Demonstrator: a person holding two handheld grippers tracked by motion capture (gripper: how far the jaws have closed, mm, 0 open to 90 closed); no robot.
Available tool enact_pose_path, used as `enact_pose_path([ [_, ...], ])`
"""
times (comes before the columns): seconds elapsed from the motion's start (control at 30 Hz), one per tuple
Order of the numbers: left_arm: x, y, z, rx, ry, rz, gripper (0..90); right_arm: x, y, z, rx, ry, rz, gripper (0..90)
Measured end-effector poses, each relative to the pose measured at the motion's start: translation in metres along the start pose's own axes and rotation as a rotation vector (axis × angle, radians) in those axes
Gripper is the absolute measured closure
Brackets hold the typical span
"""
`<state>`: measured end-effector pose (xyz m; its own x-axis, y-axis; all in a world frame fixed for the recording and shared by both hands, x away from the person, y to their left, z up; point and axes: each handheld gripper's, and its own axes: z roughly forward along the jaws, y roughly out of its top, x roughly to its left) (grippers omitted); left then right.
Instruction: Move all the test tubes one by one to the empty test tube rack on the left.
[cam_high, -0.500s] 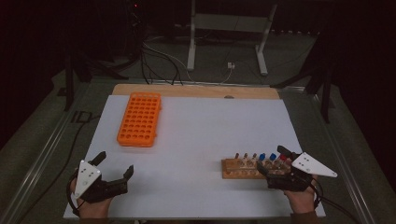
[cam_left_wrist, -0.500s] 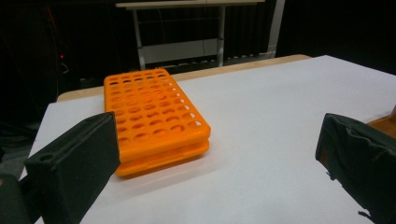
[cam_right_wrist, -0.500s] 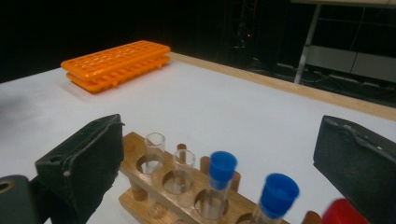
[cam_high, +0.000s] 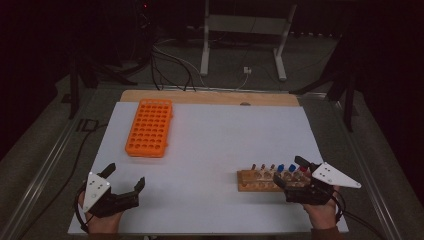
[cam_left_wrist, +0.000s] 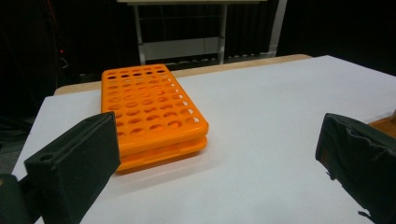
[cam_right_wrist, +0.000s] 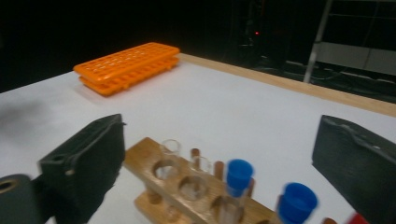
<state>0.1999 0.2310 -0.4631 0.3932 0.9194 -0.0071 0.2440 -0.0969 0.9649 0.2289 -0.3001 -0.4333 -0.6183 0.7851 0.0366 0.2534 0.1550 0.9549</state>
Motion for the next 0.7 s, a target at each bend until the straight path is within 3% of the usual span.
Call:
enact_pose_path([
  [0.33,0.0,-0.001,0.001,0.003,-0.008,-0.007,0.6,0.023,0.002,0.017,0.067,0.057,-0.024,19.3],
  [0.53,-0.001,-0.001,0.002,0.005,-0.012,-0.012,0.6,0.037,0.001,0.029,0.12,0.049,-0.065,29.7],
  [0.7,-0.001,-0.002,0.003,0.006,-0.014,-0.01,0.6,0.048,0.0,0.039,0.158,-0.004,-0.126,36.3],
])
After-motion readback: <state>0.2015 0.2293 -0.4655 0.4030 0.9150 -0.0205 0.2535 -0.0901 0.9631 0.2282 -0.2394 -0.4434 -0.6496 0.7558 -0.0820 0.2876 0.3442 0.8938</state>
